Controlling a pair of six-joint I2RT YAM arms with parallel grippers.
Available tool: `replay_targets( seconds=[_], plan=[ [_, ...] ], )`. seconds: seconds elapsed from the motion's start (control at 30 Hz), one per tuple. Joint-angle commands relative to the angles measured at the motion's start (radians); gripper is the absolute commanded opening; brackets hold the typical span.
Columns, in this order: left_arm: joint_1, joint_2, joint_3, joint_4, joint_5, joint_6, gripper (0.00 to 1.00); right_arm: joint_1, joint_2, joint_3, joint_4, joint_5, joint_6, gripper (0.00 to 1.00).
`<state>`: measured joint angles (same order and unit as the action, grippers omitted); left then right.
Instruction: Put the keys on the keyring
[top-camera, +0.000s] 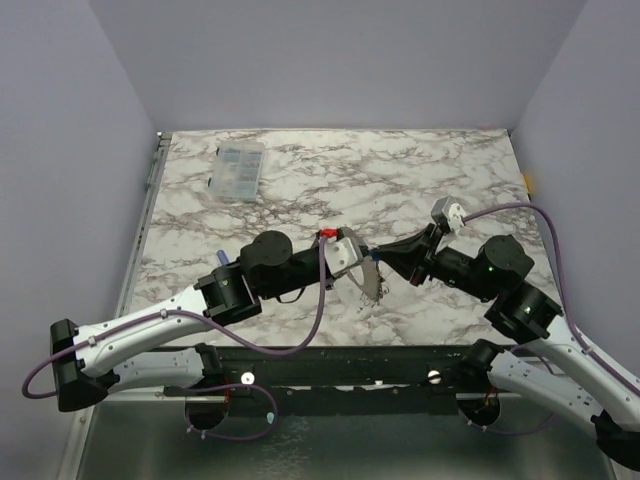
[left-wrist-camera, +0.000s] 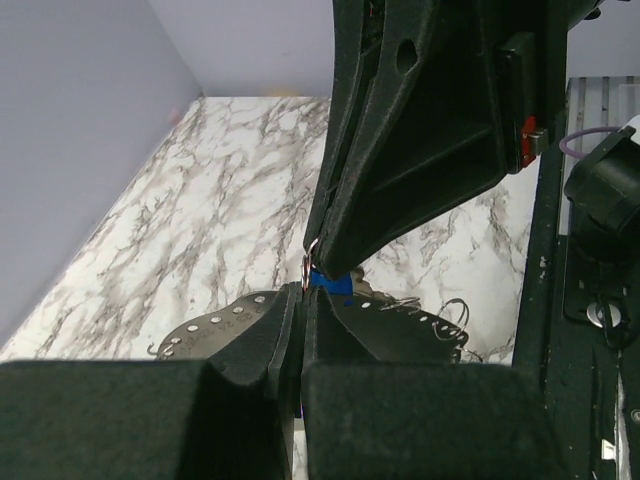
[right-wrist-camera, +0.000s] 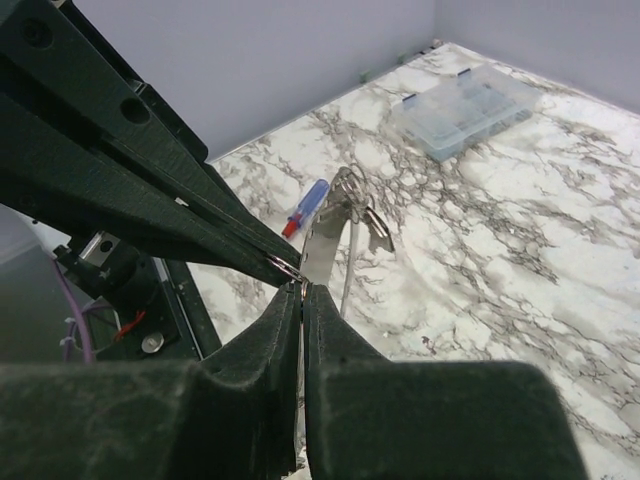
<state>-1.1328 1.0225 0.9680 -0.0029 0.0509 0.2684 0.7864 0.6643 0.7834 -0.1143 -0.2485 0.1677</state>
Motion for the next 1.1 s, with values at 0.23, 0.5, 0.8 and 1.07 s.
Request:
replay_targets(
  seconds=[0.23,0.5,0.8,1.07],
  plan=[
    [-0.004,-0.088,-0.05,0.132,0.052,-0.026,0.0,0.008,0.005,-0.003,0.05,-0.074,-0.034,0.34],
    [-0.004,-0.092,-0.055,0.139,0.09,-0.032,0.0,0.008,0.02,0.025,0.057,-0.131,-0.061,0.41],
    [-0.004,-0.088,-0.051,0.14,0.115,-0.034,0.0,0.008,0.026,0.055,0.062,-0.179,-0.095,0.44],
    [-0.004,-0.083,-0.049,0.139,0.133,-0.036,0.0,0.008,0.022,0.056,0.077,-0.218,-0.109,0.36]
  ],
)
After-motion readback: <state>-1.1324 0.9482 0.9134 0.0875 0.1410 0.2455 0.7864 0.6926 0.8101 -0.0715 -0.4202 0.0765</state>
